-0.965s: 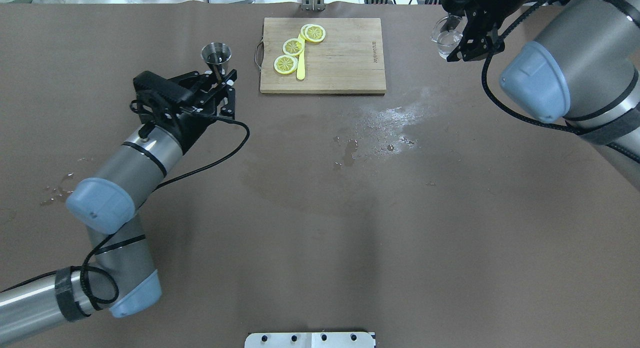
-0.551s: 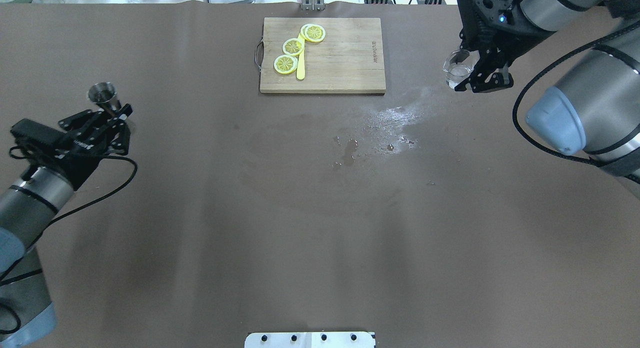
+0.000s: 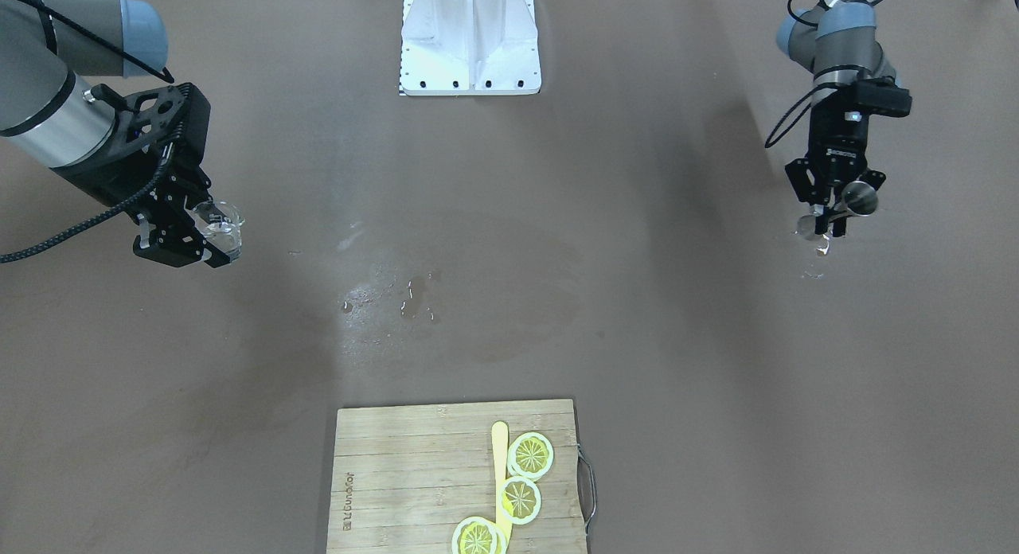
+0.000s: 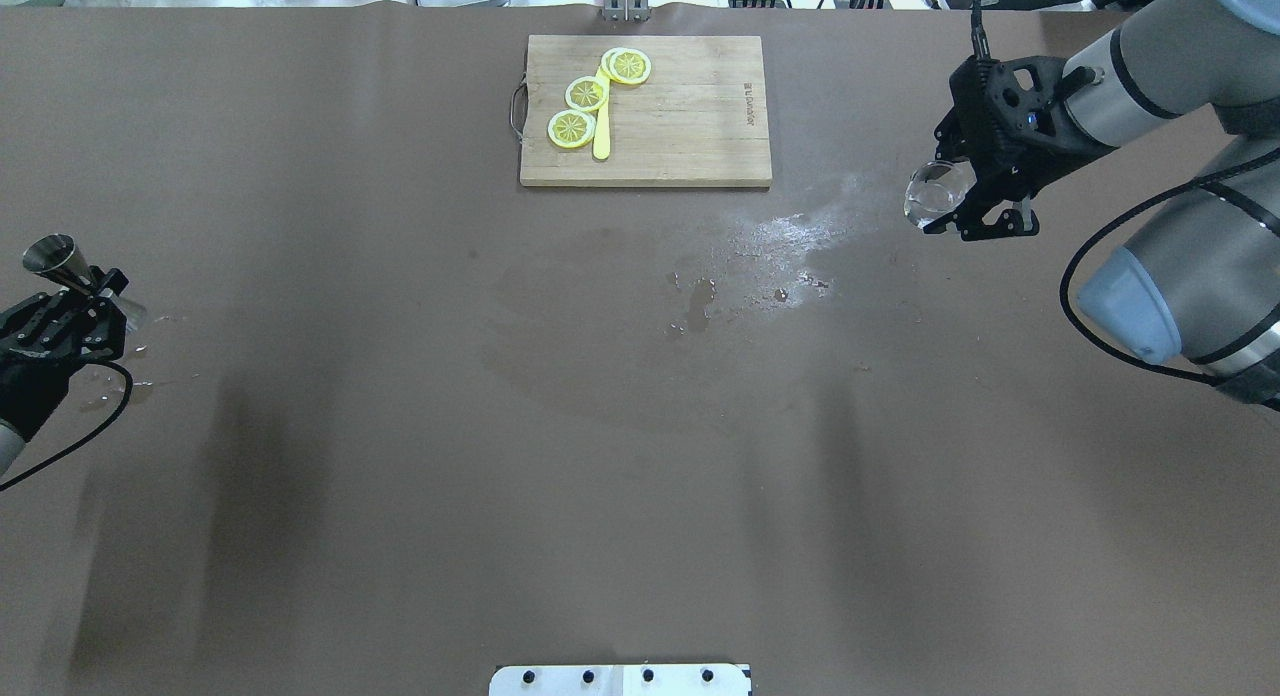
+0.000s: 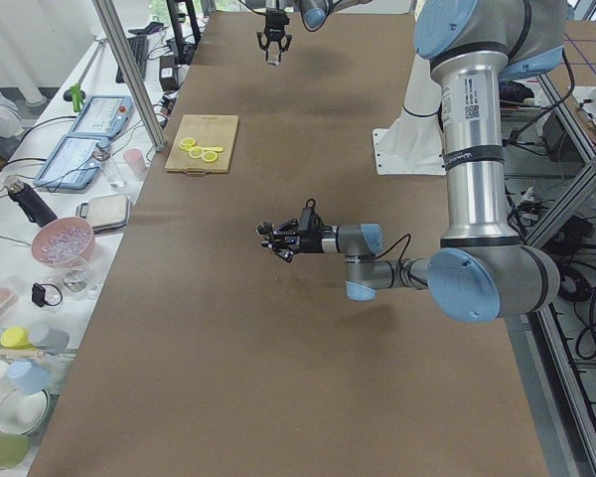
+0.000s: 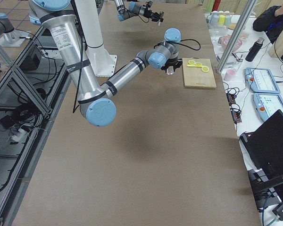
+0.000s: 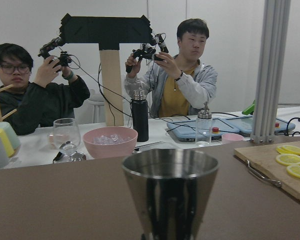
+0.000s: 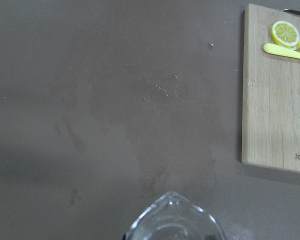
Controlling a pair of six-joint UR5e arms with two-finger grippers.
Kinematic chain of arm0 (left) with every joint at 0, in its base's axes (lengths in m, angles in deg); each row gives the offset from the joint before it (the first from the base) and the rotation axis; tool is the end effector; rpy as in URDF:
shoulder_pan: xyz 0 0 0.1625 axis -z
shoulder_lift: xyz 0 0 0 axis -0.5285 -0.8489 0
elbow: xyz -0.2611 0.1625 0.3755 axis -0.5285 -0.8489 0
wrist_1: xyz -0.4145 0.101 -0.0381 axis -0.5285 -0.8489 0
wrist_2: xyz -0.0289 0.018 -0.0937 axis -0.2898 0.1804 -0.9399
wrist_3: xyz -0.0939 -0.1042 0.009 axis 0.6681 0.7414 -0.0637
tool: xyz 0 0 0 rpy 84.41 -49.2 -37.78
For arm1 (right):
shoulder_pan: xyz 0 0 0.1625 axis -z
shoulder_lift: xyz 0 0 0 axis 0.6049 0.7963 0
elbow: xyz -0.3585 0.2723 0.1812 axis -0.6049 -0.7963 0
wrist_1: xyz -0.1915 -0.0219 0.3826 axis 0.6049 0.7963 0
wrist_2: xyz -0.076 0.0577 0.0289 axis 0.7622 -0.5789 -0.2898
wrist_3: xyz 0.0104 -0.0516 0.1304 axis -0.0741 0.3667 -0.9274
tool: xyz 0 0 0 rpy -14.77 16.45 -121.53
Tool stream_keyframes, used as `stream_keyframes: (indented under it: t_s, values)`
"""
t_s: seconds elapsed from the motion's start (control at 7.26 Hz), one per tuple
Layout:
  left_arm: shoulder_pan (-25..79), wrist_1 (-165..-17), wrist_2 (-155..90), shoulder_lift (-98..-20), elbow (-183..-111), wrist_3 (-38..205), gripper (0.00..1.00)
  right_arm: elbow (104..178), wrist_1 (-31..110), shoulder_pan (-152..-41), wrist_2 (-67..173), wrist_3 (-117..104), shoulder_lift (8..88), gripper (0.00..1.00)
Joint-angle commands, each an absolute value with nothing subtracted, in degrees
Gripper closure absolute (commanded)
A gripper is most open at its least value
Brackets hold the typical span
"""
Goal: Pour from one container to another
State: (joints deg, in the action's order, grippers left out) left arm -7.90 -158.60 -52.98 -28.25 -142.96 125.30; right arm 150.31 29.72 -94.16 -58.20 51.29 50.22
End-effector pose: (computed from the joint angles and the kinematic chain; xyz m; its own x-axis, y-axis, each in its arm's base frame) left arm 0.2799 -0.3846 0.6571 0.6557 0.1159 -0.7461 0.6916 0.3042 0.6551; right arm -0.3201 -0.5575 0.4004 0.0111 -0.9751 -0.2215 0.4415 -0.1939 0.8760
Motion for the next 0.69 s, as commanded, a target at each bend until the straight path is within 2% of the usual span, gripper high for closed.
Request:
stream_keyframes:
  t_s: [0.0,0.28,0.55]
  values:
    - [-7.7,-149.9,-49.5,-27.9,-141.8,135.2,1.0,141.0,9.9,-93.1,-59.3,44.0,52.6,1.0]
    - [-7.7,-140.7,-45.0,-27.8,-141.5,142.7,1.0,131.2,-10.7,-88.7,-58.8,31.4,51.6,1.0]
    - [-7.7,-129.4,-41.1,-28.1,-141.7,152.9,1.0,131.3,-11.7,-85.4,-57.4,29.3,51.6,1.0]
